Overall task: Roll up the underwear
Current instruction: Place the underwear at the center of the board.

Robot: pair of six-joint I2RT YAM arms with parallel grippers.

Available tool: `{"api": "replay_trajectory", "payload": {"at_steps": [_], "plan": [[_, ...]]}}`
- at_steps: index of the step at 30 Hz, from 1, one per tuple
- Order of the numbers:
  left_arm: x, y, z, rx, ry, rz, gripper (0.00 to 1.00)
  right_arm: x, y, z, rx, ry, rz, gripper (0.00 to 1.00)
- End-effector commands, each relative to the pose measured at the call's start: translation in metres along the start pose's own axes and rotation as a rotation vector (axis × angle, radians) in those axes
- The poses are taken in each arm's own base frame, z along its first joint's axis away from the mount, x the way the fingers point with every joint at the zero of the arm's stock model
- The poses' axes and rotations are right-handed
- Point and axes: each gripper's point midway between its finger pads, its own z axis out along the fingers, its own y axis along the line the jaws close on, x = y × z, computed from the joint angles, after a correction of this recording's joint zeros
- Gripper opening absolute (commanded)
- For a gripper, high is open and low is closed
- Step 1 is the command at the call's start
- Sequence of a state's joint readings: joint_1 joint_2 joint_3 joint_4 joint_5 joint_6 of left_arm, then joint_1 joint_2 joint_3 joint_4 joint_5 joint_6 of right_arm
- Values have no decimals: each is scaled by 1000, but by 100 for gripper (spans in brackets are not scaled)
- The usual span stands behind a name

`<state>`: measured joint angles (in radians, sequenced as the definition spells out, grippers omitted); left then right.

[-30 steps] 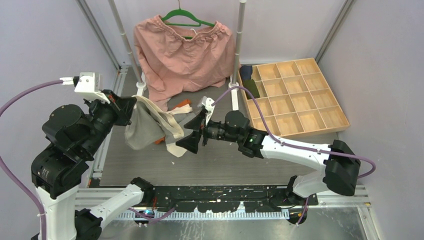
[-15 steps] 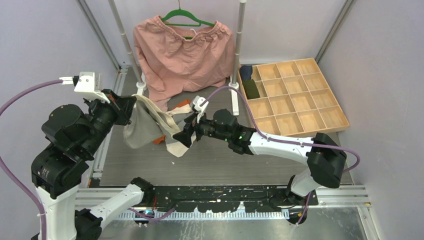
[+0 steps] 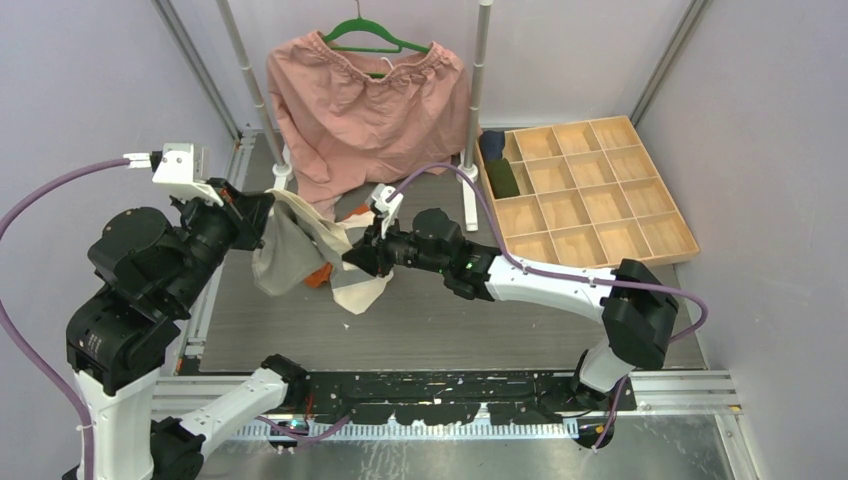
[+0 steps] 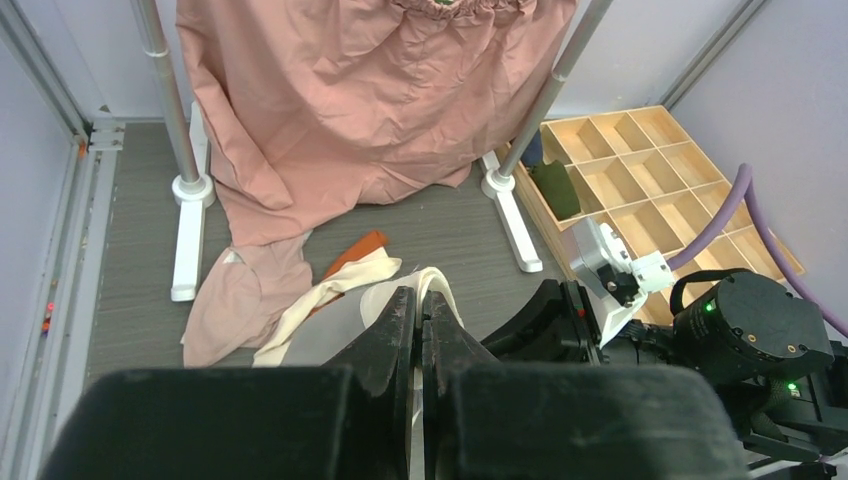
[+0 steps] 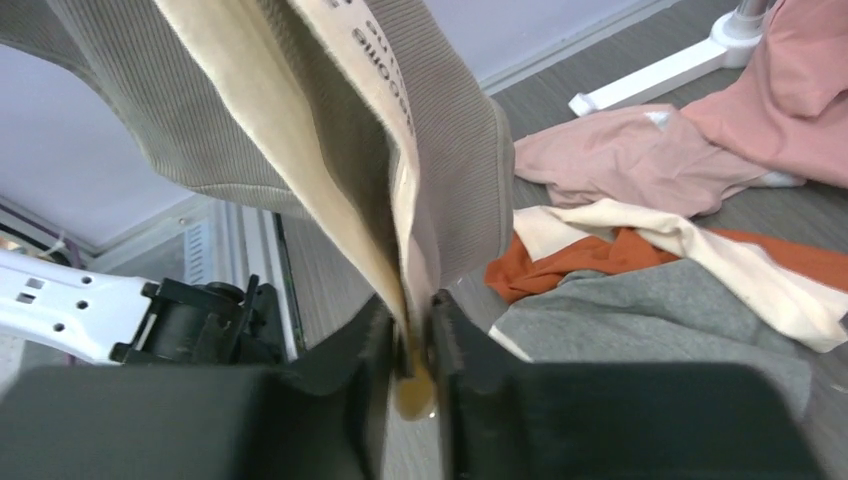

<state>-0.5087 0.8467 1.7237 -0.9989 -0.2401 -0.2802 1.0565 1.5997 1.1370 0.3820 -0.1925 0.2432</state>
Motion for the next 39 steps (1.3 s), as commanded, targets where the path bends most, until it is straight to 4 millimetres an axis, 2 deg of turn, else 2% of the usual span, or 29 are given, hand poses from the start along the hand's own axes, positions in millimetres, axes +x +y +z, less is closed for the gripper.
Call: {"api": "replay_trajectory", "payload": {"at_steps": [1,3,7,10,15,16,18,23,27,30,34,36,39], "plan": [[-10,-3,3,10,-41,2,1,-16,7,-4,-14,-23,15,14],[-8,-2,3,7,-36,1,1,-16,-1,-14,41,-13,20,1],[9,-5,10,20,9,-5,1,-17,-21,-48,186,23,-4,1],[38,-13,26,58,98,-12,1,-10,-34,-84,289,102,-70,1],[100,-37,67,149,249,-71,0,5,-64,-155,536,272,-127,1],[118,-39,78,152,284,-83,0,8,-70,-169,585,296,-134,1],[136,-42,97,151,305,-110,1,11,-78,-198,672,339,-145,1],[167,-48,143,144,308,-148,1,9,-92,-266,873,402,-173,1],[179,-59,180,170,298,-169,1,3,-97,-307,994,408,-174,1],[185,-72,205,211,303,-175,0,2,-100,-328,1056,431,-185,1],[193,-88,236,268,298,-206,0,-2,-100,-343,1094,453,-199,1],[201,-94,245,293,310,-211,1,-1,-95,-342,1064,461,-185,1],[233,-90,251,294,357,-192,1,24,-73,-319,864,547,-112,1]]}}
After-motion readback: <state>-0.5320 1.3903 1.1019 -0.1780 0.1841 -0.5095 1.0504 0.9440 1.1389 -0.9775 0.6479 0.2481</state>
